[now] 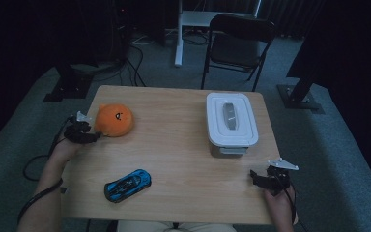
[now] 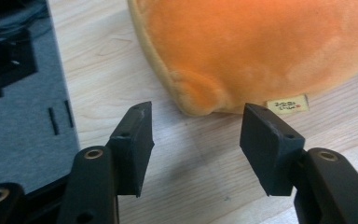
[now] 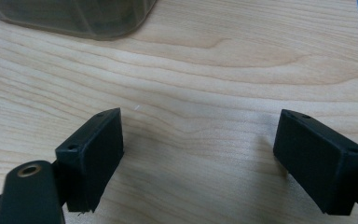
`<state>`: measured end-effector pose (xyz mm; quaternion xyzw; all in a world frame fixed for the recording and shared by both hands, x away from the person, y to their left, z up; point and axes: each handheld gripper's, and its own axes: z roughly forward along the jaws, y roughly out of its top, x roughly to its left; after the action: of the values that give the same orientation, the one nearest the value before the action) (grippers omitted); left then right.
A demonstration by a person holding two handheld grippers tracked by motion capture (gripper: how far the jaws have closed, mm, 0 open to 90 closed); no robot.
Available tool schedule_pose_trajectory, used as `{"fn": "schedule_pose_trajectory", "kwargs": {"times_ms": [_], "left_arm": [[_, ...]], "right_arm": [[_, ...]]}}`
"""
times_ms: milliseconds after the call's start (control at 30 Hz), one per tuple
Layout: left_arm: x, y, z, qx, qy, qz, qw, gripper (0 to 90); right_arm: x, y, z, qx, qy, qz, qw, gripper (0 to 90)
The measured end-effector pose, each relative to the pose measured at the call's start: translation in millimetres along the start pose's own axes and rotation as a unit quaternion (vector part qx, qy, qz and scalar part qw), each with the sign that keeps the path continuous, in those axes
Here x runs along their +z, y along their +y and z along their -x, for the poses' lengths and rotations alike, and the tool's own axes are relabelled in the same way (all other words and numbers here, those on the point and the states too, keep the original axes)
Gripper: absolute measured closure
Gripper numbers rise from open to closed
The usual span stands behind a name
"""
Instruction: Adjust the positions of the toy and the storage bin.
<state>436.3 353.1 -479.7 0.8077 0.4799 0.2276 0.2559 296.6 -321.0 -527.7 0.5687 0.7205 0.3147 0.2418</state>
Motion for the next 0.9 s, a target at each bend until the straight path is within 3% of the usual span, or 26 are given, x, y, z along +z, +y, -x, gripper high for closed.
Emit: {"fn": "schedule_pose_trajectory", "kwargs": {"times_ms": [33,133,233,500,700,900], "left_arm": [[0.4,0.4,0.8,0.005,0.006,0.003,1.0000,45.3],[0.6,1.5,1.4,0.005,-0.006,0.011,0.9999,47.5],[2.9,3.9,5.5,0.021,-0.004,0.006,0.9997,52.4],[-0.5,6.0,8.9,0.007,-0.016,0.002,0.9998,73.4],[-5.1,11.6,31.7,0.008,-0.015,-0.017,0.9997,80.7],[-7.9,12.2,47.9,0.004,-0.023,-0.014,0.9996,83.2]], "right_arm": [[0.0,0.0,0.0,0.000,0.000,0.000,1.0000,15.5],[0.0,0.0,0.0,0.000,0.000,0.000,1.0000,15.5],[0.0,0.0,0.0,0.000,0.000,0.000,1.0000,15.5],[0.0,0.0,0.1,0.000,0.000,0.000,1.0000,15.5],[0.0,0.0,0.0,0.000,0.000,0.000,1.0000,15.5],[0.0,0.0,0.0,0.000,0.000,0.000,1.0000,15.6]]}}
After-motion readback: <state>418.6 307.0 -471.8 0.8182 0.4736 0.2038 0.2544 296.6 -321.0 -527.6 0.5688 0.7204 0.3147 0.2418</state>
